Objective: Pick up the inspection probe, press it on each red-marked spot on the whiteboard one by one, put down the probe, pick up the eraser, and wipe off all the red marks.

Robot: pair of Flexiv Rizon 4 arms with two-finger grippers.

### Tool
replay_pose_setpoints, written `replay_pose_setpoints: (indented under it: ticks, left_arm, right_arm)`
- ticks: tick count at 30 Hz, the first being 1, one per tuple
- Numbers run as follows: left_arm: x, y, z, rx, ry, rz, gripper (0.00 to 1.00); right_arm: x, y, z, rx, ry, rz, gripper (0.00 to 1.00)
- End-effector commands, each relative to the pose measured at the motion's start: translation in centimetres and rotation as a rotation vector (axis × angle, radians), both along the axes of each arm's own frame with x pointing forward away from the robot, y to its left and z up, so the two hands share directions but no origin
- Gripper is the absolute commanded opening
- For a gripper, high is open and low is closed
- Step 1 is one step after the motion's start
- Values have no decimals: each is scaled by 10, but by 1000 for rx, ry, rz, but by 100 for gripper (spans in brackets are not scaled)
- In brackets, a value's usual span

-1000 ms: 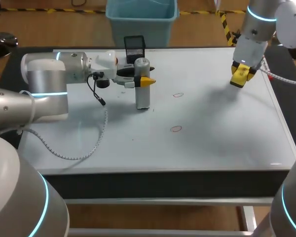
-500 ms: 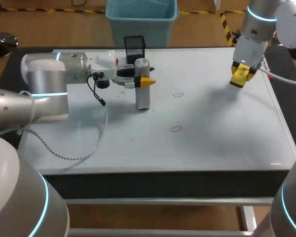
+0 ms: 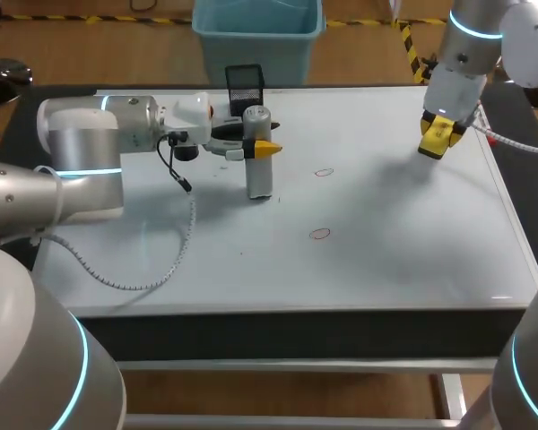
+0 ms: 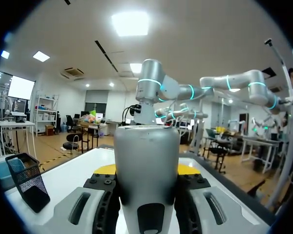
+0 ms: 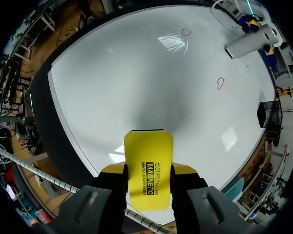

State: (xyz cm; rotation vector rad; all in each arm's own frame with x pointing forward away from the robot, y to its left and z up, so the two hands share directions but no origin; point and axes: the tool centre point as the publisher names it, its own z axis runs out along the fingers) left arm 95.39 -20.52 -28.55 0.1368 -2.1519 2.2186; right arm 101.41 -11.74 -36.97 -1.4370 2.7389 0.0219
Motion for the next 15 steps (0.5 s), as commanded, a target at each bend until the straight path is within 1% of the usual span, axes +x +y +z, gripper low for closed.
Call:
replay_pose_setpoints:
  ticks: [1,3,6,10,12,13,15]
  left_arm:
    - [-4,5,12,-14,-24,12,0]
    - [-3,14,20,-24,-41,19,0]
    - [0,31,29,-3,-55,48,0]
    - [8,60,34,24,-57,106,0]
    - [12,76,37,18,-58,141,0]
    - [13,83,38,34,-58,160,0]
    - [16,99,42,34,-59,193,0]
  right_arm:
    - [0,0,0,-4,0,2,0]
    - [0,0,0,-4,0,2,0]
    - [0,0,0,-4,0,2,0]
    - [0,0,0,-4,0,2,0]
    - [0,0,0,-4,0,2,0]
    - [0,0,0,-4,0,2,0]
    - [0,0,0,-4,0,2,0]
